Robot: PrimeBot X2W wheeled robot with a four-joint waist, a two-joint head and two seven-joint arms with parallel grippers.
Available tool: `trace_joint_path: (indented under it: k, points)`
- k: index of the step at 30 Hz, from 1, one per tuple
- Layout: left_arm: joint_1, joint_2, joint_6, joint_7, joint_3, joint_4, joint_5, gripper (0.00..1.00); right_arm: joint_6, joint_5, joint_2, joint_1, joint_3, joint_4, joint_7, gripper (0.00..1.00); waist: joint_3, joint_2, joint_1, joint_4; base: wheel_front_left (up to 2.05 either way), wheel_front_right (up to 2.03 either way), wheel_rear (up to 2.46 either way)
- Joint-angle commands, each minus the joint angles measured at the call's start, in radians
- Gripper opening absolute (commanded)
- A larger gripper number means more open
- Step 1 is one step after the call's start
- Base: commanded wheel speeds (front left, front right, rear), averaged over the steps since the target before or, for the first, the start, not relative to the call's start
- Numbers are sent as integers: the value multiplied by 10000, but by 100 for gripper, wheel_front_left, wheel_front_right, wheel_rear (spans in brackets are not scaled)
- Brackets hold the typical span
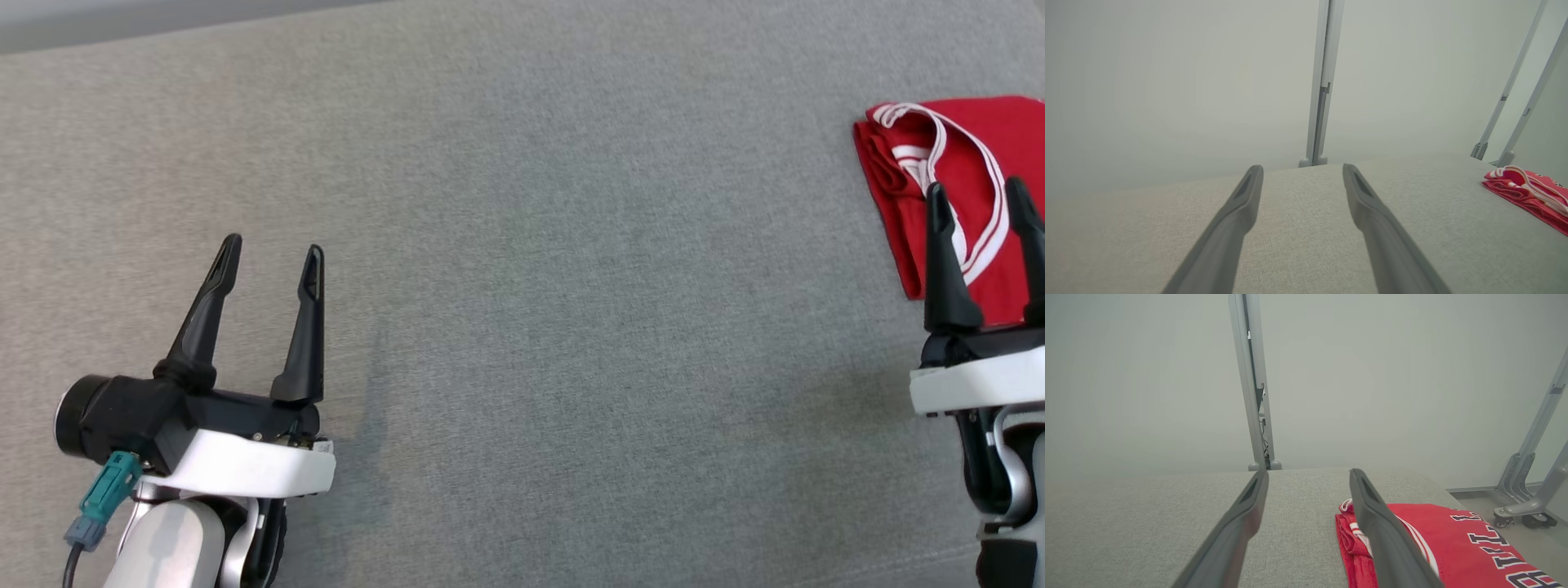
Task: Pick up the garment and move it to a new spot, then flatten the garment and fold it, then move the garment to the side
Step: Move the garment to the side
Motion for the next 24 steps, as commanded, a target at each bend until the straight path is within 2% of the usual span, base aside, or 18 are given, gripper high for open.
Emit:
trace_joint_path:
  k: [1, 10, 24]
  points:
    - [126, 26, 100, -52, 105, 71, -73, 100, -7, -137, 83, 317, -51, -340, 236, 100, -439, -1, 0, 373, 0, 0, 0]
    - [810, 52, 339, -144, 333, 447, -256, 100, -6, -467, 464, 1508, 108, -1463, 1002, 100, -1470, -1, 0, 993, 0, 0, 0]
    - [2256, 335, 462, 196, 278, 457, -401, 100, -6, -458, 802, 3658, -150, -2358, 1664, 100, -2932, -1, 0, 1285, 0, 0, 0]
